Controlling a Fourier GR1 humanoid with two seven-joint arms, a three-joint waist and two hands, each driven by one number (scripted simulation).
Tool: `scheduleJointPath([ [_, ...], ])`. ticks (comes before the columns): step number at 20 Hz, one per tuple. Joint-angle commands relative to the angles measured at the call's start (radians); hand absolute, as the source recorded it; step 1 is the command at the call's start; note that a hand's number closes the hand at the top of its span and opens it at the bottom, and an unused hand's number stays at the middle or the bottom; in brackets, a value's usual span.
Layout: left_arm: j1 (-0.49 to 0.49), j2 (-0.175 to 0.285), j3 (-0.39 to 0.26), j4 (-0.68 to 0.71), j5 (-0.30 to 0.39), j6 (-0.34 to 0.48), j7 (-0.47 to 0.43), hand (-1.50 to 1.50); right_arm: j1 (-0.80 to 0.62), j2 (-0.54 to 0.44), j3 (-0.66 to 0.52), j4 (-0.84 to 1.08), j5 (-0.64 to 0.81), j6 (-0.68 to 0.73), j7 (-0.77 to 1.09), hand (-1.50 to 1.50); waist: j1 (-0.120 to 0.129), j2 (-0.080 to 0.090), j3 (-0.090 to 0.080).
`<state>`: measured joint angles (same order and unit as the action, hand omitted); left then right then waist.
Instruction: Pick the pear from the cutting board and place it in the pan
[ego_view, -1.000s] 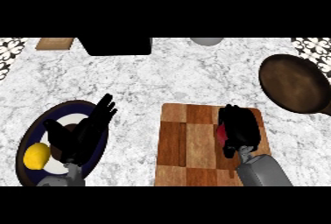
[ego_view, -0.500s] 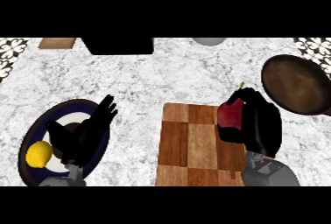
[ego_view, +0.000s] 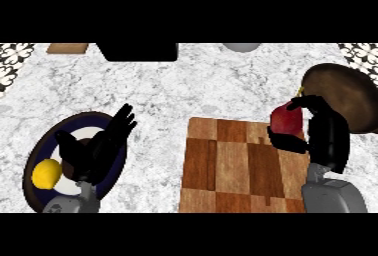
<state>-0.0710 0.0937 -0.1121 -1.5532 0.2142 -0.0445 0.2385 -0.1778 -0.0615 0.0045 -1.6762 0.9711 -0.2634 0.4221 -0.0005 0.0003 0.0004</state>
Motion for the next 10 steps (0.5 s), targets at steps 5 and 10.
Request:
scheduleJointPath([
  [5,0.045,-0.003,-0.003,-0.032,-0.001,-0.017,-0.007,0.00,-0.193,-0.152,-0.182,0.408,-0.023,-0.127,-0.172,1.50,0.014,0.002,0.000],
  [10,0.021,-0.006,-0.019,-0.054,0.002,-0.026,0.035,0.00,-0.284,-0.215,-0.291,0.686,-0.055,-0.339,-0.345,1.50,0.026,0.007,0.002],
])
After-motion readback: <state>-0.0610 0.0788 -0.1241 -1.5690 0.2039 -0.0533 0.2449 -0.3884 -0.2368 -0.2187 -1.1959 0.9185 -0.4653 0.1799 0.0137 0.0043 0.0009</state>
